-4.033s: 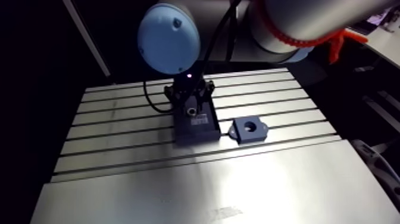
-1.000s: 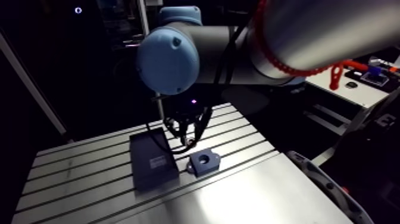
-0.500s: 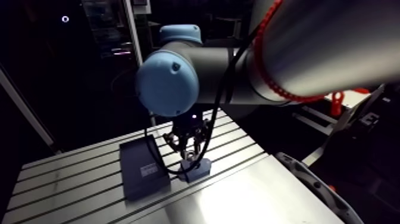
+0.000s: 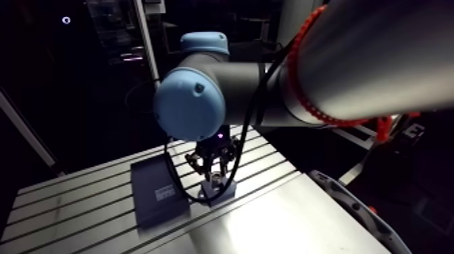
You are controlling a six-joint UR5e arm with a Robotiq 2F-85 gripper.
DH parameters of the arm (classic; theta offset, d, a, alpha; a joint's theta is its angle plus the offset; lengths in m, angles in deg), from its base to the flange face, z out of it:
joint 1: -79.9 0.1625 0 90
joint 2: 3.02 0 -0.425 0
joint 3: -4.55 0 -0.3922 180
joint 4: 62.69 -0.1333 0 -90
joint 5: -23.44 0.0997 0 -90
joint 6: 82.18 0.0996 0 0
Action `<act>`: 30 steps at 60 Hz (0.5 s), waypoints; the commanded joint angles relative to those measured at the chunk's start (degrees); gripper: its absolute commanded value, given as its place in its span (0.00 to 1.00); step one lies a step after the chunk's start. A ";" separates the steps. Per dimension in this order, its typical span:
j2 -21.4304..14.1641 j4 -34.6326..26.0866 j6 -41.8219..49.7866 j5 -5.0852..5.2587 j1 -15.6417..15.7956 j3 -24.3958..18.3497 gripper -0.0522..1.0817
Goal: Pick up the bearing and press it into the housing until flush.
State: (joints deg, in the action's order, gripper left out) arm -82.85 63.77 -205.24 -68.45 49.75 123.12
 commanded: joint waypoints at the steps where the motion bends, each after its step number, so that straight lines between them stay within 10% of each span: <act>1: 0.25 0.06 0.13 0.08 -0.44 -0.05 0.65; 30: 2.77 3.83 0.13 -0.09 -0.53 0.30 0.65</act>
State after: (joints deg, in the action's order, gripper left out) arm -81.28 65.30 -205.03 -68.36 49.26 123.32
